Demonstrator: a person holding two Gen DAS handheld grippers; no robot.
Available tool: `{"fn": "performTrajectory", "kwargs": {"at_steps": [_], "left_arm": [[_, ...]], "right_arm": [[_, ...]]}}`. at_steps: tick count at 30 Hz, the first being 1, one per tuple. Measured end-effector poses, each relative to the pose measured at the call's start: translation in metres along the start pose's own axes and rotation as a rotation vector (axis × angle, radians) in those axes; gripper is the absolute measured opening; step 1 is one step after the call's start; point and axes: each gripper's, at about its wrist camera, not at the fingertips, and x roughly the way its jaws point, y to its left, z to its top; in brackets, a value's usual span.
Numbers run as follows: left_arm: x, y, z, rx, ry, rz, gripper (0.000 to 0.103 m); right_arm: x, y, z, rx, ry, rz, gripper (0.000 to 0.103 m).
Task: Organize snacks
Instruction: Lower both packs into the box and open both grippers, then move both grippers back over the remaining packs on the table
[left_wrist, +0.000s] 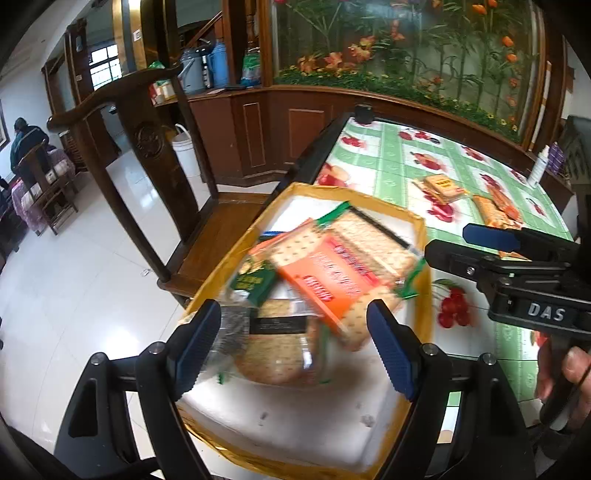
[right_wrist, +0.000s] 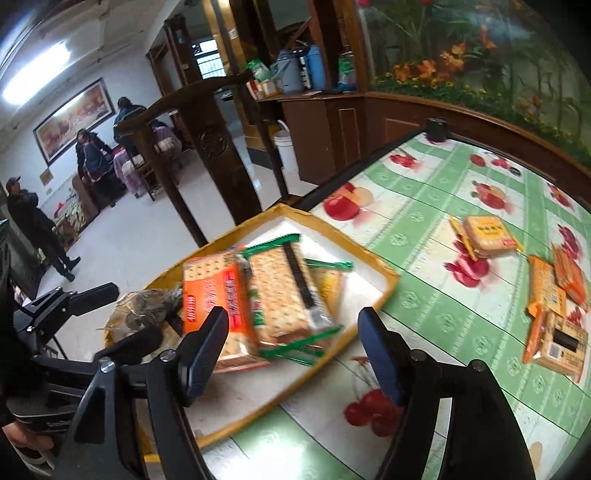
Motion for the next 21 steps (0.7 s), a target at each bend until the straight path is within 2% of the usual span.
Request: {"fn": "performTrajectory", "kwargs": {"at_steps": [4,9,13,15,21], "left_arm": [[-0.005,-0.020,0.005,0.017,-0.013,-0.034,0.086],[-0.005,-0.060,0.012,0.069,-0.007,-0.088,0.086],[0.001,-0.090,0.019,0.084,0.016,-0.140,0.087],[0.006,-0.106,0.025,0.085,0.029,-0.167,0.091],[0.019,-0.147,0.041,0.109,0.076,-0.213,0.094]], "right_arm": [[-0.010,-0.019,-0.008,0.037,-0.006,-0.023,0.072],[-0.026,-0.051,-0.024,0.092,-0.007,-0.069,0.072],[-0.040,-0.082,-0.040,0.137,0.012,-0.120,0.073],[-0.047,-0.096,-0.048,0.157,0.018,-0.141,0.073],[-0.067,-0.142,-0.068,0.237,0.030,-0.211,0.074]]}}
